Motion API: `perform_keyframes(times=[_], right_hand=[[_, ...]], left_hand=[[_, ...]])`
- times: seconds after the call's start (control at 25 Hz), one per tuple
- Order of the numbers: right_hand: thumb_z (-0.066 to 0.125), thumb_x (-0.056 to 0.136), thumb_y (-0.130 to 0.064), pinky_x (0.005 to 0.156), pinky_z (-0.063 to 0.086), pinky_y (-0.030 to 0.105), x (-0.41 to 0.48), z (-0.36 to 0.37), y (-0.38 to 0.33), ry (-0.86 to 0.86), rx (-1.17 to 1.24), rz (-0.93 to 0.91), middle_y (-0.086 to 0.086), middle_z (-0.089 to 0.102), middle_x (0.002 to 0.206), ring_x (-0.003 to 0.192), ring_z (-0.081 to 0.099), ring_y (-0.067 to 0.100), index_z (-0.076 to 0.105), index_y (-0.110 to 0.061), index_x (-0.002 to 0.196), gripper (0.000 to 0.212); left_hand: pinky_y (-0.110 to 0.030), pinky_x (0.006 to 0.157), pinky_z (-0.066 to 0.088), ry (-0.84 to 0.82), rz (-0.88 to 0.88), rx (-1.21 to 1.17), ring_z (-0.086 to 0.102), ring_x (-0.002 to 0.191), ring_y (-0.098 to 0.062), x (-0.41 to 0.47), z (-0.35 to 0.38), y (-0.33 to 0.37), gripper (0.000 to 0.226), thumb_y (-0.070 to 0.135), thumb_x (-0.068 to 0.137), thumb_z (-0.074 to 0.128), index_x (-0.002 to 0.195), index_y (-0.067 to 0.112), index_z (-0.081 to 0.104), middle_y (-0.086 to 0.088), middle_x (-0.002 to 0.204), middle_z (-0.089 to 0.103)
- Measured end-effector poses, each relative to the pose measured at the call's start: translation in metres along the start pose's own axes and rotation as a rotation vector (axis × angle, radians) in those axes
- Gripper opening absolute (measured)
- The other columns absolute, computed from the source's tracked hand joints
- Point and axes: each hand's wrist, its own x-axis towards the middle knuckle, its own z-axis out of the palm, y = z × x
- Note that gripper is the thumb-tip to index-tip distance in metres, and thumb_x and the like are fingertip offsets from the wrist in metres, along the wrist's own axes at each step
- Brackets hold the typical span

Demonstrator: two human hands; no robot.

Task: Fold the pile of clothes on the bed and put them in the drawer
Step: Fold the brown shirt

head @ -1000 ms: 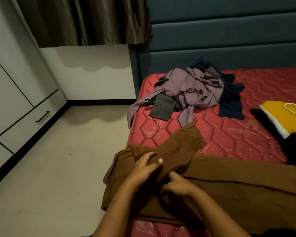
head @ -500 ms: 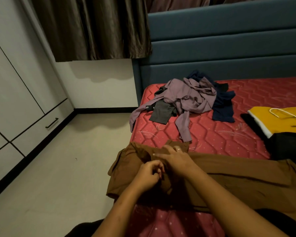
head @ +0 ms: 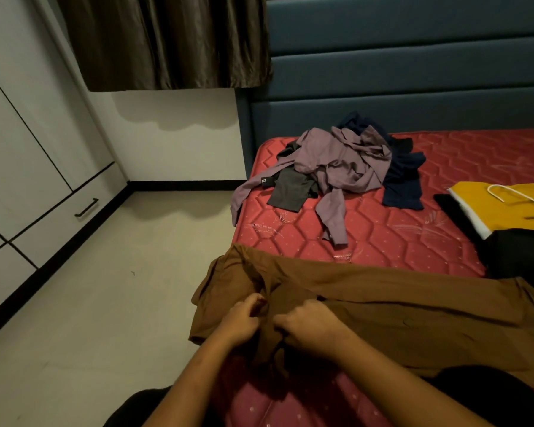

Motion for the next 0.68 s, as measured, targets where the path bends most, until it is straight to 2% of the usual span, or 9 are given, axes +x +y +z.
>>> perform_keyframes(times=[0.12,0.2,0.28,0.36,0.4,0.44,0.52,0.6,0.68], right_hand=[[0.048,0.09,-0.029,0.086,0.042,0.036,0.008,0.008,-0.003,-0.168,0.153,0.086,0.008,0.066,0.118,0.109,0.061,0.028,0.057,-0.024,0.12,0.031],[0.059,0.088,-0.03,0.097,0.041,0.031,0.012,0.011,0.015,-0.363,0.487,0.174,-0.003,0.059,0.132,0.12,0.055,0.019,0.055,-0.03,0.132,0.044],[0.066,0.089,-0.026,0.092,0.044,0.021,0.017,0.006,0.034,-0.49,0.985,0.229,-0.005,0.062,0.125,0.113,0.057,0.011,0.057,-0.022,0.133,0.045],[0.061,0.093,-0.024,0.077,0.046,0.017,0.026,0.003,0.051,-0.337,1.298,0.36,-0.005,0.066,0.108,0.095,0.059,0.007,0.061,-0.017,0.127,0.035],[0.059,0.094,-0.025,0.078,0.048,0.019,0.034,0.003,0.06,-0.229,1.289,0.416,-0.005,0.067,0.106,0.093,0.059,0.007,0.062,-0.017,0.126,0.032],[0.057,0.095,-0.028,0.087,0.048,0.023,0.041,0.008,0.071,-0.143,1.148,0.456,-0.004,0.067,0.112,0.099,0.06,0.009,0.062,-0.019,0.126,0.032],[0.049,0.099,-0.032,0.107,0.037,0.027,0.058,0.027,0.089,-0.079,0.773,0.482,-0.002,0.054,0.138,0.125,0.05,0.015,0.053,-0.023,0.136,0.039],[0.038,0.102,-0.039,0.118,0.02,0.033,0.071,0.05,0.095,-0.146,0.608,0.469,-0.001,0.029,0.156,0.143,0.026,0.02,0.03,-0.031,0.149,0.049],[0.025,0.1,-0.053,0.119,0.002,0.041,0.08,0.075,0.092,-0.272,0.55,0.504,-0.003,0.004,0.162,0.149,0.002,0.02,0.009,-0.043,0.151,0.054]], left_hand=[[-0.04,0.105,0.04,0.136,-0.063,0.03,0.047,0.128,-0.03,0.005,0.006,-0.003,0.059,0.051,0.094,0.046,0.147,0.034,0.025,-0.008,0.144,0.045],[-0.043,0.103,0.039,0.26,-0.063,0.013,0.047,0.128,-0.032,0.01,0.002,0.006,0.071,0.062,0.09,0.046,0.149,0.039,0.015,-0.009,0.145,0.043],[-0.045,0.103,0.038,0.32,-0.074,0.022,0.046,0.129,-0.034,0.025,-0.008,0.017,0.073,0.065,0.088,0.046,0.149,0.041,0.013,-0.011,0.145,0.043],[-0.045,0.104,0.036,0.297,-0.124,0.001,0.043,0.131,-0.035,0.053,-0.023,0.027,0.073,0.063,0.089,0.047,0.15,0.038,0.015,-0.012,0.146,0.041],[-0.045,0.105,0.036,0.274,-0.15,-0.031,0.042,0.131,-0.035,0.068,-0.03,0.031,0.071,0.057,0.09,0.05,0.15,0.036,0.018,-0.012,0.146,0.041],[-0.043,0.105,0.037,0.263,-0.162,-0.067,0.044,0.129,-0.034,0.084,-0.036,0.032,0.065,0.048,0.092,0.054,0.148,0.033,0.026,-0.012,0.144,0.043],[-0.036,0.104,0.041,0.28,-0.144,-0.1,0.052,0.12,-0.03,0.107,-0.042,0.029,0.041,0.021,0.092,0.056,0.133,0.023,0.052,-0.01,0.134,0.054],[-0.032,0.105,0.042,0.365,-0.164,-0.208,0.057,0.115,-0.026,0.12,-0.042,0.011,0.032,-0.001,0.089,0.051,0.104,0.021,0.069,-0.006,0.123,0.062],[-0.038,0.104,0.045,0.467,-0.212,-0.35,0.058,0.113,-0.027,0.128,-0.042,-0.017,0.048,-0.011,0.084,0.046,0.086,0.03,0.07,-0.005,0.12,0.064]])
